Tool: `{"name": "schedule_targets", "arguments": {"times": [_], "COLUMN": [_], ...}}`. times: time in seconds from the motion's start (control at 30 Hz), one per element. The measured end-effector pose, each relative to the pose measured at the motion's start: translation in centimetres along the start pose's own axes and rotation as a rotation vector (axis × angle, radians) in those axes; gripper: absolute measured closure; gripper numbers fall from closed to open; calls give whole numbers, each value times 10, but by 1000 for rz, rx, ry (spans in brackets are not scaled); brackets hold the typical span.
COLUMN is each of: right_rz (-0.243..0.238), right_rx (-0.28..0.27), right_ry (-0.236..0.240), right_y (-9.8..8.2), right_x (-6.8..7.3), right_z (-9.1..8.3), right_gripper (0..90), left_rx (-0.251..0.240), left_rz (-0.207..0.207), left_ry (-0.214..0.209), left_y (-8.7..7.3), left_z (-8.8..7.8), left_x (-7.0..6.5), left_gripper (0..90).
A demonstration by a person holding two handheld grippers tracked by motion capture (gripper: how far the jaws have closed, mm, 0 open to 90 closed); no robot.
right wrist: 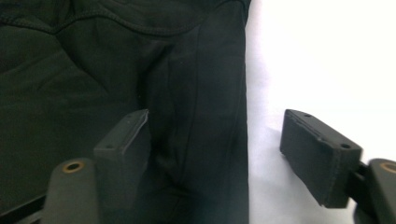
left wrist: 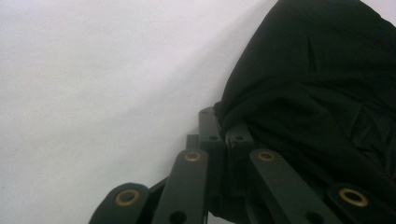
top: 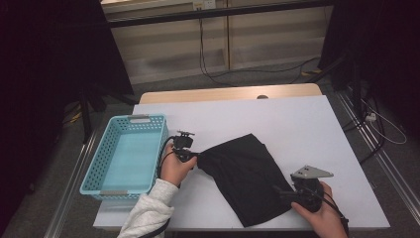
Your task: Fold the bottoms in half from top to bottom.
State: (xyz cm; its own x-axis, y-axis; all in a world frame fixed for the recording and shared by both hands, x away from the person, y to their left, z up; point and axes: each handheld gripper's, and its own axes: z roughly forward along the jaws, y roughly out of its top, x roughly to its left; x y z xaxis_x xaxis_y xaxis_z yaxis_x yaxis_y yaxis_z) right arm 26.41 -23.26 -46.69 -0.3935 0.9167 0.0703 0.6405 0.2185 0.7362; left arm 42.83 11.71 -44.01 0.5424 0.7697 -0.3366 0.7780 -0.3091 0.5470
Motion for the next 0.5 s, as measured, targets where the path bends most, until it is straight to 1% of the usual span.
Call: {"name": "schedule_targets", "arguments": {"times": [0.03,0.07,0.1,0.2,0.23,0.3,0.43,0.5], "right_rz": [-6,-10,-6,2,0,4,24,33], "right_rx": [7,12,11,-1,-6,-5,-4,-7], "right_ry": [8,27,34,32,32,43,55,64], "right_y": [1,0,0,-3,-3,-3,-3,-3], "right_x": [1,1,1,3,4,6,8,7], "right_z": [-1,-3,-4,-5,-5,-5,-5,-4], "right_gripper": [329,364,379,412,435,526,604,657], "left_rx": [0,0,0,2,6,0,1,2], "left_rz": [0,0,4,4,4,6,9,10], "left_ry": [0,-1,4,1,0,-1,-4,-6], "left_y": [0,-1,-1,-1,0,1,3,4], "left_z": [0,0,0,-1,-2,-3,-5,-5], "left_x": [0,0,0,0,-1,-1,-2,-3], "left_gripper": [884,884,884,884,884,884,883,883]}}
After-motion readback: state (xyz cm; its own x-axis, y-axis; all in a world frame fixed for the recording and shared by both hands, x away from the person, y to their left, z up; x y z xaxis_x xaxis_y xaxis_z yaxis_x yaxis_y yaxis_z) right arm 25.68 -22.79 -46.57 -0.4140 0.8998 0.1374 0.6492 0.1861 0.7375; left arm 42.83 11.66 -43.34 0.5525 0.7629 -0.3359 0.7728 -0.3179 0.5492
